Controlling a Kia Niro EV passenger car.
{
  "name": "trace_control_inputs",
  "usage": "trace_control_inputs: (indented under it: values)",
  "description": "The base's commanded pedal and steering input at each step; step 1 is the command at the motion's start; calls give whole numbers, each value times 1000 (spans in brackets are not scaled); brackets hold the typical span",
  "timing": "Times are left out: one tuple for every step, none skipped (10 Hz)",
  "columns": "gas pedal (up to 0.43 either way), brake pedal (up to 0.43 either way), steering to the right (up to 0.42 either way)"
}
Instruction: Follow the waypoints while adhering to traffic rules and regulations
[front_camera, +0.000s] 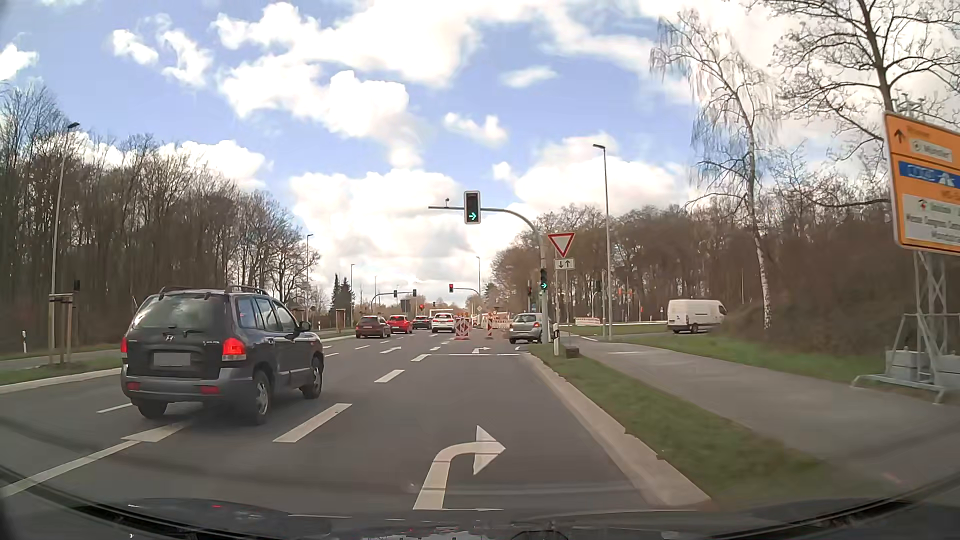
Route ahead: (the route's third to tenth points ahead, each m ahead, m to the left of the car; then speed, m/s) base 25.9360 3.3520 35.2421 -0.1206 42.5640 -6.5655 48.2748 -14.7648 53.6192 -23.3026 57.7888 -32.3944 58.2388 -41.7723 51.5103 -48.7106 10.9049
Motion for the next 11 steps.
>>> trace_control_inputs:
  values:
    - [0,0,-14]
    - [0,0,-16]
    - [0,0,-16]
    - [0,0,-16]
    - [0,0,-16]
    - [0,0,-16]
    - [0,0,-16]
    - [0,0,-16]
    - [0,0,-16]
    - [0,0,-16]
    - [0,0,-16]
